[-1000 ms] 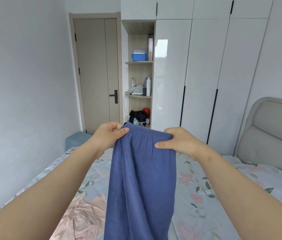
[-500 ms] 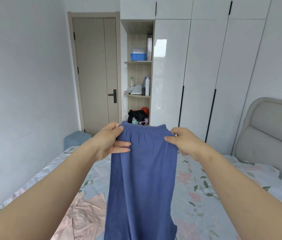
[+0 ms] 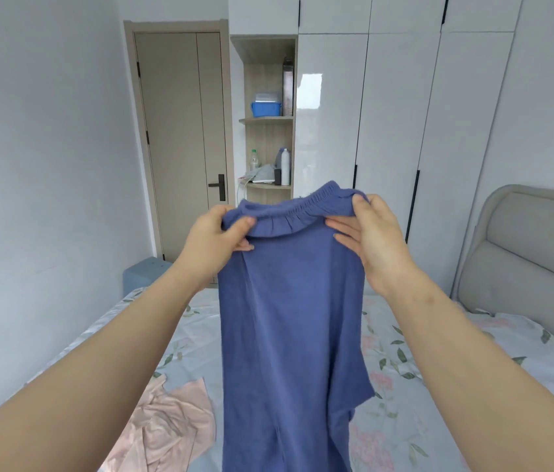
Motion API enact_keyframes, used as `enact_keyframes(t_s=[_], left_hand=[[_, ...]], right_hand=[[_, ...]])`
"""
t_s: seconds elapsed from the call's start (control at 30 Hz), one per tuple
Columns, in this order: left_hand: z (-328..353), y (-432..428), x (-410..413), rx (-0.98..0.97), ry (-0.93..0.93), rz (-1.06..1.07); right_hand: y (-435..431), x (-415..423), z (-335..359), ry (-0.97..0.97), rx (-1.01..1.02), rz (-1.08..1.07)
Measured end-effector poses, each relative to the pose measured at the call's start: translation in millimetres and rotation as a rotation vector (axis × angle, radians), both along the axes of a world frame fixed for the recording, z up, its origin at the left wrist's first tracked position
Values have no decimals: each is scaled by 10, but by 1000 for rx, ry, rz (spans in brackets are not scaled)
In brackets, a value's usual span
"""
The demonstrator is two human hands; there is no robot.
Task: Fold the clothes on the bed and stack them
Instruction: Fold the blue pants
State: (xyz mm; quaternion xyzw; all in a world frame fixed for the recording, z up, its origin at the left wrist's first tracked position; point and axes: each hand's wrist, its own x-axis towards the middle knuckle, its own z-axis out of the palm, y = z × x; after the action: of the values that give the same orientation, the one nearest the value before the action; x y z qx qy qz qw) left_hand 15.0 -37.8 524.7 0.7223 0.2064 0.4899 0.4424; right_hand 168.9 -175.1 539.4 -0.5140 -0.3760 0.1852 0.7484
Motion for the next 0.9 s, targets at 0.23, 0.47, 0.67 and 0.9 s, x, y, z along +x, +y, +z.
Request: enact_keyframes(t_s=[0.23,0.47,0.67,0.9], left_hand=[[25,-73,145,-535,-244,-272],[-71,-15,112,-439,-129,-26],[-211,-11,128,-345,198,189],[-189,-81,51,-948,49,-316]], right_hand=[[-54,-27,-29,-101,104,133],[-53,74,-262,-157,-40,-155],[-97,83,-352,-186,-299,-104],[-171,154,-347,-20,-377,46]])
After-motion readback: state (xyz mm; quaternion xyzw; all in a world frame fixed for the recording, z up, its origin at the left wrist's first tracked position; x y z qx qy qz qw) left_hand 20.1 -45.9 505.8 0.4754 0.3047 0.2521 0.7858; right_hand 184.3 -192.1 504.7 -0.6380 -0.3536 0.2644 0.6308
